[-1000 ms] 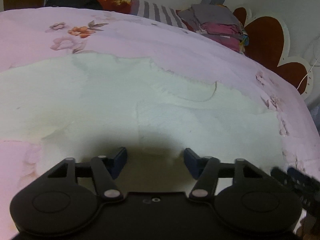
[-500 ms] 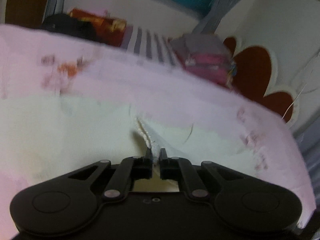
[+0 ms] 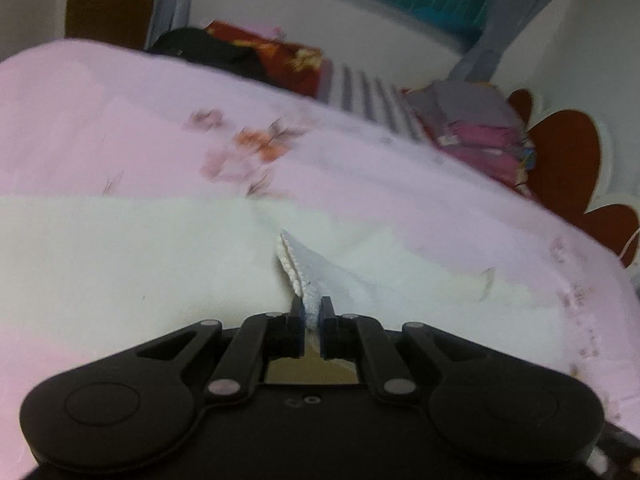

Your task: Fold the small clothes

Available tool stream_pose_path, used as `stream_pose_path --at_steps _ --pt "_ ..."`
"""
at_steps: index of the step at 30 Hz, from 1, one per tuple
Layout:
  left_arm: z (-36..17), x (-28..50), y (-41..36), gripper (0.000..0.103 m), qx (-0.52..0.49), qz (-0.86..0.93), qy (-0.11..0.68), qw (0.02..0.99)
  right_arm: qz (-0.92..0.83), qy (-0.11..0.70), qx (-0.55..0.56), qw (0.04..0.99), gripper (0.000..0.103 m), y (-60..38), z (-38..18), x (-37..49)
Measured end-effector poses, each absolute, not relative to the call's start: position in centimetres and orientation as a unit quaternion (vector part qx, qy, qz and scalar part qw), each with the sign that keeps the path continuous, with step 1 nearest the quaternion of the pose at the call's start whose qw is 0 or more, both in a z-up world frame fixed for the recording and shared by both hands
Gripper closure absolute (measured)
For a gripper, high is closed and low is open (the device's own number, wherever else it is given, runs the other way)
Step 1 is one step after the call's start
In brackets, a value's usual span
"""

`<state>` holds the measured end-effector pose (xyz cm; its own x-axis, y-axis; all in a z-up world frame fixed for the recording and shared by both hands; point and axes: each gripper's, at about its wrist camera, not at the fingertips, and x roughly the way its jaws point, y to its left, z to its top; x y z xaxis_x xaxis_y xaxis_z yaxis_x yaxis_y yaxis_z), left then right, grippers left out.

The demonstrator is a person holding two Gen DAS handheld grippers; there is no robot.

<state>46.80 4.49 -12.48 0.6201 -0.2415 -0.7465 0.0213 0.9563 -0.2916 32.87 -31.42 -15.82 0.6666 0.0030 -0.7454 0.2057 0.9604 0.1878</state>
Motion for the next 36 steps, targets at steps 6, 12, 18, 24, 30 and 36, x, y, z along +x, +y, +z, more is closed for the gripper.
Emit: stream_pose_path --at_steps 6,12,18,24,30,36 --pt "-14.5 46.5 4.0 0.087 -0.074 -0.062 0.440 0.893 -0.061 0.417 0.131 0.897 0.091 -31.8 -15.5 32.2" --pt "-11.2 44.0 4.3 0.068 -0.046 -0.049 0.376 0.924 -0.057 0.394 0.134 0.907 0.040 -32.8 -12.7 30.3" --pt "-12.4 44.9 1.1 0.068 -0.002 -0.095 0.394 0.914 -0.051 0.388 0.157 0.907 0.036 -34.2 -13.0 34.5" --pt "-14.5 46.1 0.8 0.068 -0.003 -0.085 0.415 0.906 -0.052 0.411 0.179 0.892 0.053 -34.9 -15.6 39.9" --pt "-14.7 46.2 0.9 0.064 -0.004 -0.081 0.419 0.904 -0.068 0.414 0.122 0.900 0.092 -34.2 -16.2 42.5" --pt "-13.5 45.8 0.8 0.056 -0.003 -0.081 0.437 0.896 -0.091 0.405 0.098 0.905 0.091 -33.8 -15.3 41.4"
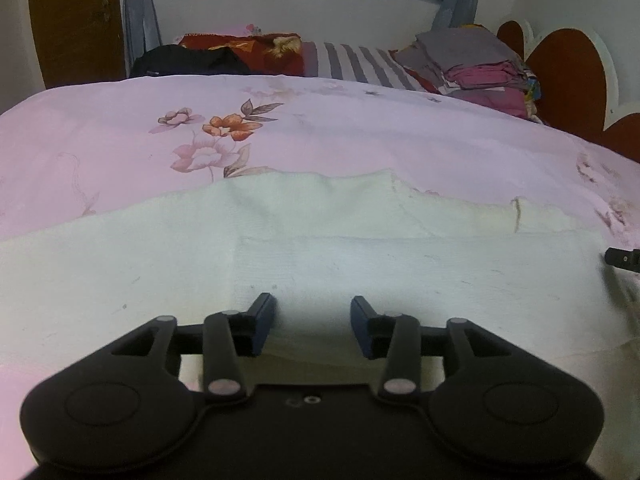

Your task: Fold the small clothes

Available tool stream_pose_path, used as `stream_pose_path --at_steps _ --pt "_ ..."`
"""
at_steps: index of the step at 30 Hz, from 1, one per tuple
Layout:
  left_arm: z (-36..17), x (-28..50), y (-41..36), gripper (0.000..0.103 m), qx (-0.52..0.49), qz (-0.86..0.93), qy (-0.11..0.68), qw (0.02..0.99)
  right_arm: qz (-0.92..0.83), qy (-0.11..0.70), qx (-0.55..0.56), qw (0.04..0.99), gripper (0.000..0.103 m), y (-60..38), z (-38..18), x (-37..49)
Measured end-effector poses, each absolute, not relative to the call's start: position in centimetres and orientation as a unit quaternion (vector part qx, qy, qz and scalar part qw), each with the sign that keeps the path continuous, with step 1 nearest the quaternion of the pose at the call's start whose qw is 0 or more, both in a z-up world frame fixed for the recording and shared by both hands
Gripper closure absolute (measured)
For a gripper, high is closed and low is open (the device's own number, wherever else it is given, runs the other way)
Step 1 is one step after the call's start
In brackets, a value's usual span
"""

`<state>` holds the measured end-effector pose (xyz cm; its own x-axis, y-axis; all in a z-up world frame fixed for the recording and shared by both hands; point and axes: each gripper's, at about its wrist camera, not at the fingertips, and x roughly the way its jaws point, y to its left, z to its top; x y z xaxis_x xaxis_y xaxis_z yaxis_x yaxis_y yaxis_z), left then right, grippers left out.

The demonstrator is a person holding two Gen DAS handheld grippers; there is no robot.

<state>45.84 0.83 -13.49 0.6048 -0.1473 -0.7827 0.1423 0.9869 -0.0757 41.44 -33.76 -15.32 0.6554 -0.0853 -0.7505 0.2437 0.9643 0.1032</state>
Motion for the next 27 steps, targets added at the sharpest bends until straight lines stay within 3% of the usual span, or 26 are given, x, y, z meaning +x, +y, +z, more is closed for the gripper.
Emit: stream_pose_path --at_steps 2,3,4,6,27 --pt "-13.0 45.1 1.6 0.050 -0.015 -0.087 0.439 0.894 -0.073 0.394 0.093 0.911 0.088 -32.4 -14.2 40.3" --pt "-12.8 44.8 2.0 0.046 -0.018 -0.087 0.439 0.894 -0.061 0.390 0.092 0.914 0.077 -31.7 -13.7 39.7" --pt "-12.6 44.3 2.6 0.045 -0.020 -0.083 0.438 0.895 -0.052 0.384 0.090 0.917 0.057 -30.8 -13.2 39.4" --pt "-12.1 43.5 4.0 0.043 -0.024 -0.072 0.437 0.896 -0.028 0.372 0.083 0.924 0.048 -28.7 -12.3 38.5" --pt "-12.4 37.2 29.3 0.044 -0.192 0.159 0.430 0.868 0.161 0.393 0.064 0.903 0.048 -8.1 -12.0 39.4"
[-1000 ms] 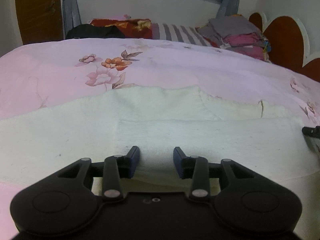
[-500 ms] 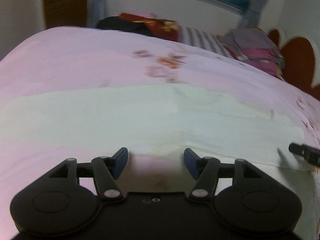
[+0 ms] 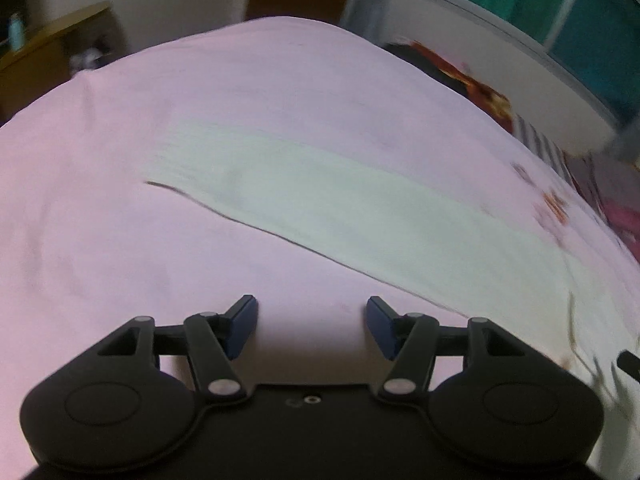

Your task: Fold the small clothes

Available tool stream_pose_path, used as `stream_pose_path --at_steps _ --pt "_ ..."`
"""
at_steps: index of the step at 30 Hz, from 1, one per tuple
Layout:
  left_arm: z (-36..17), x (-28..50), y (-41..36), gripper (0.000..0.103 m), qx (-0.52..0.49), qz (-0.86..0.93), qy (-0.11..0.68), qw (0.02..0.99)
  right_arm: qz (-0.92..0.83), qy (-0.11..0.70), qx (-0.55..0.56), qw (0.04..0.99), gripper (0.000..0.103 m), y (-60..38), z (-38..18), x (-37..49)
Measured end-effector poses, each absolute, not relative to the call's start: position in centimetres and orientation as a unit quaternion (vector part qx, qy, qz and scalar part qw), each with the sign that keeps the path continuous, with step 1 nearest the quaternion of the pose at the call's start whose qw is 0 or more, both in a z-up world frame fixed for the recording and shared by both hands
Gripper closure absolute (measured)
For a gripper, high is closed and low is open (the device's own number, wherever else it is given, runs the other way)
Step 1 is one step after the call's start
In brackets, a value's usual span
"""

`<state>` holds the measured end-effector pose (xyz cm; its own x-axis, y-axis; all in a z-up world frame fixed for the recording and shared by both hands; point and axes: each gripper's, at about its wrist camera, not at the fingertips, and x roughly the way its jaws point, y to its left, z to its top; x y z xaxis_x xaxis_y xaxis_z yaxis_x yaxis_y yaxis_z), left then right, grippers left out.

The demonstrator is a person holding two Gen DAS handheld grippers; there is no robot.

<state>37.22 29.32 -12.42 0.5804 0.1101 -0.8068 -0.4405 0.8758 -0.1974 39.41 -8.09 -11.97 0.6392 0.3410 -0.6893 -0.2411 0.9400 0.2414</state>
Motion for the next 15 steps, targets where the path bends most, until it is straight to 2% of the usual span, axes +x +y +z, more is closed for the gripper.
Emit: stream_pose_path --at_steps 5,10,11,12,15 --pt "-12.9 38.2 32.7 0.045 -0.231 0.175 0.413 0.864 0.167 0.387 0.053 0.905 0.048 -5.0 -11.6 40.9" --pt "-13.5 39.5 34.9 0.047 -0.272 0.178 0.383 0.865 0.153 0.417 0.042 0.895 0.048 -3.7 -14.0 41.6" --pt "-13.7 39.7 35.2 0.052 -0.279 0.182 0.375 0.865 0.151 0.424 0.040 0.892 0.048 -3.6 -14.5 41.8" --pt "-13.8 40.0 35.4 0.066 -0.280 0.194 0.369 0.865 0.150 0.431 0.037 0.889 0.048 -3.5 -15.0 42.0" --pt "-14.0 40.4 35.8 0.089 -0.272 0.225 0.358 0.864 0.146 0.430 0.024 0.891 0.048 -3.1 -15.7 42.1"
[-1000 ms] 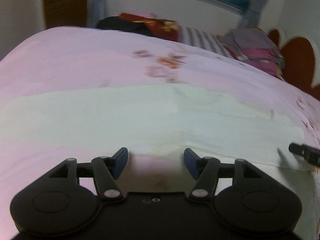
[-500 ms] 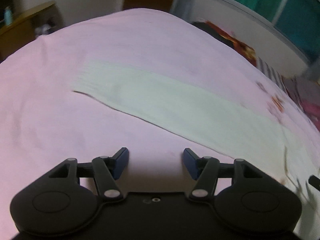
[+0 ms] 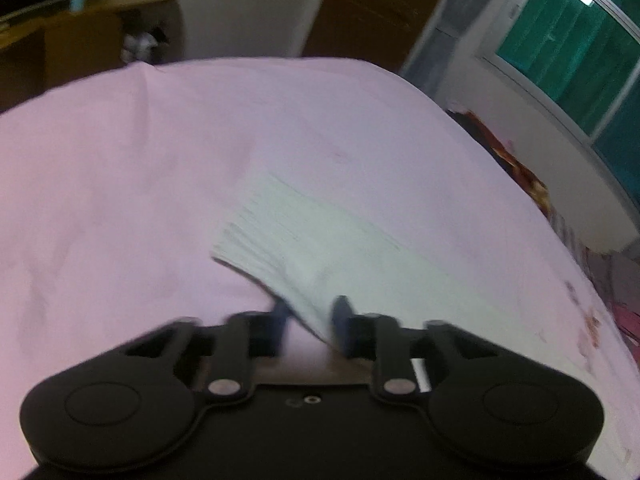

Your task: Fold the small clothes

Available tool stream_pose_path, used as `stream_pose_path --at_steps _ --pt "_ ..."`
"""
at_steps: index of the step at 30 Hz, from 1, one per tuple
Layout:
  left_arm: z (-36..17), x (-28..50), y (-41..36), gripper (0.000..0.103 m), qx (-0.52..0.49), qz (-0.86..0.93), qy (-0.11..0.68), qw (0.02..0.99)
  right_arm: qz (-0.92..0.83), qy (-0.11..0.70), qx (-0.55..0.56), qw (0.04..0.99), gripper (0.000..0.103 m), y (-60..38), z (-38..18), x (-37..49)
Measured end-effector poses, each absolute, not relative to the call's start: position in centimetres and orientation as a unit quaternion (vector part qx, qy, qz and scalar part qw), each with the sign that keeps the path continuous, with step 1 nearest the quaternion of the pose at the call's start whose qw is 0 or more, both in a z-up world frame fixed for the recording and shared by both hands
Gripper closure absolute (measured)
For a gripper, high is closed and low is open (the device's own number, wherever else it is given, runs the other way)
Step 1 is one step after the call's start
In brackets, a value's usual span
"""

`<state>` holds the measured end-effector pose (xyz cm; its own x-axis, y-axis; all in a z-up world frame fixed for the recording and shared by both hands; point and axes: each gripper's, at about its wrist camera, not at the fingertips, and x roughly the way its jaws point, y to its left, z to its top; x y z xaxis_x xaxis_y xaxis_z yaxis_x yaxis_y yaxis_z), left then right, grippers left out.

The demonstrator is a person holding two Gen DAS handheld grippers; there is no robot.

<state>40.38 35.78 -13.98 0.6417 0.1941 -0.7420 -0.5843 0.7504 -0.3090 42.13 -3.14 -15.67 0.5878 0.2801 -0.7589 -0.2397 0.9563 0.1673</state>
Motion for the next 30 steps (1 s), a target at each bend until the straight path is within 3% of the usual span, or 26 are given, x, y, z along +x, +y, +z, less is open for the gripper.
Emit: stream_pose_path --at_steps 5,13,23,30 --pt "-14.1 40.6 35.6 0.100 -0.281 0.229 0.346 0.865 0.134 0.421 0.030 0.897 0.048 -3.2 -15.6 42.3" --pt "-10.9 39.9 32.5 0.101 -0.238 0.180 0.305 0.905 0.135 0.411 0.065 0.899 0.048 -4.8 -14.7 41.9" --pt "-5.5 41.5 17.8 0.101 -0.183 -0.019 0.295 0.938 0.109 0.395 0.087 0.908 0.048 -10.2 -12.1 38.4" --pt "-7.0 41.8 4.6 0.101 -0.146 -0.160 0.333 0.918 0.068 0.387 0.104 0.913 0.048 -16.6 -11.1 35.4"
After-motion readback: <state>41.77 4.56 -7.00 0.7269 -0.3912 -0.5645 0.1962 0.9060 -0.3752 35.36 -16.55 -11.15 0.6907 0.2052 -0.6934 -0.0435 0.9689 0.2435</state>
